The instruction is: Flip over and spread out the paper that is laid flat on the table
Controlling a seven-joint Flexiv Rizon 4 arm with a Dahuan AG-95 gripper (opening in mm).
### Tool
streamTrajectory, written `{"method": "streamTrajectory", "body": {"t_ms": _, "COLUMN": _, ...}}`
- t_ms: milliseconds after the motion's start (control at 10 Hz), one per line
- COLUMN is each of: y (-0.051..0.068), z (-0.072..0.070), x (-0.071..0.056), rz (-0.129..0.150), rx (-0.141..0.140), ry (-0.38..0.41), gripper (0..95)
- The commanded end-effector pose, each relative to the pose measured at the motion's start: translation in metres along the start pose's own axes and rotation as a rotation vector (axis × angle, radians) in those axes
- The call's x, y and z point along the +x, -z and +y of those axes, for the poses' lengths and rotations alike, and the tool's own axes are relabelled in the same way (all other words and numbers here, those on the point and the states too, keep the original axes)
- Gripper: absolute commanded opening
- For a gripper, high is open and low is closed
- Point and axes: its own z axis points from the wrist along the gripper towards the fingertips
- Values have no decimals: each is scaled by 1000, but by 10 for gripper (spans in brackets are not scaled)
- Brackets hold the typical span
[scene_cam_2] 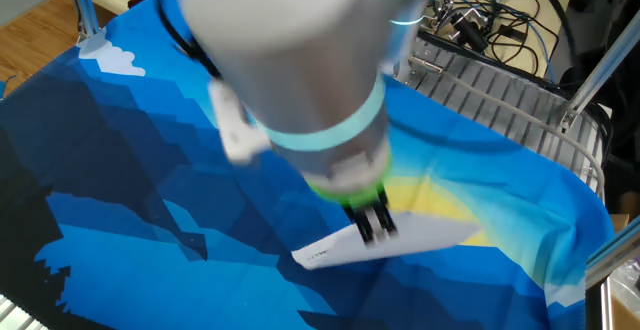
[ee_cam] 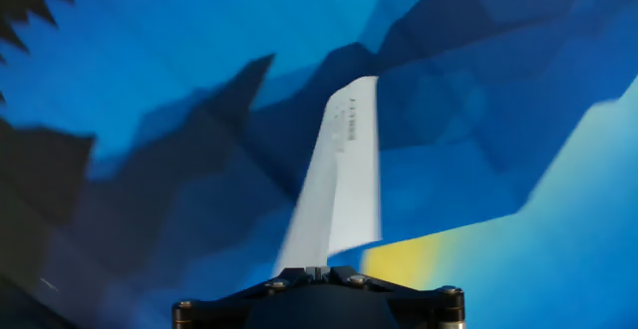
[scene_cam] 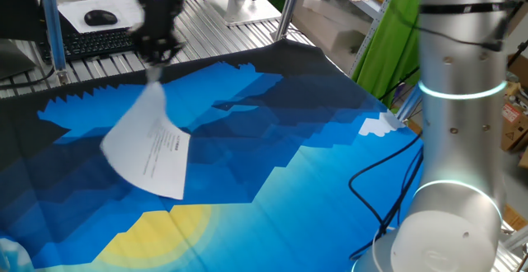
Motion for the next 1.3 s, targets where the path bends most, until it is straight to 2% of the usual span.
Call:
{"method": "streamTrajectory", "body": {"t_ms": 100, "y": 22, "z": -65, "x": -1, "rz": -7, "rx": 107, "ry": 234, "gripper": 0}}
{"method": "streamTrajectory", "body": {"t_ms": 200, "y": 23, "z": -77, "x": -1, "rz": -30, "rx": 194, "ry": 325, "gripper": 0}}
{"method": "streamTrajectory", "body": {"t_ms": 300, "y": 22, "z": -77, "x": -2, "rz": -44, "rx": 251, "ry": 363, "gripper": 0}}
{"method": "streamTrajectory", "body": {"t_ms": 400, "y": 22, "z": -77, "x": -3, "rz": -62, "rx": 337, "ry": 423, "gripper": 0}}
{"method": "streamTrajectory", "body": {"t_ms": 500, "y": 21, "z": -78, "x": -5, "rz": -73, "rx": 399, "ry": 466, "gripper": 0}}
{"method": "streamTrajectory", "body": {"t_ms": 700, "y": 16, "z": -80, "x": -13, "rz": -84, "rx": 475, "ry": 514, "gripper": 0}}
{"method": "streamTrajectory", "body": {"t_ms": 900, "y": 13, "z": -84, "x": -27, "rz": -86, "rx": 484, "ry": 539, "gripper": 0}}
{"method": "streamTrajectory", "body": {"t_ms": 1100, "y": 8, "z": -91, "x": -44, "rz": -101, "rx": 535, "ry": 597, "gripper": 0}}
{"method": "streamTrajectory", "body": {"t_ms": 1300, "y": 0, "z": -99, "x": -61, "rz": -133, "rx": 573, "ry": 642, "gripper": 0}}
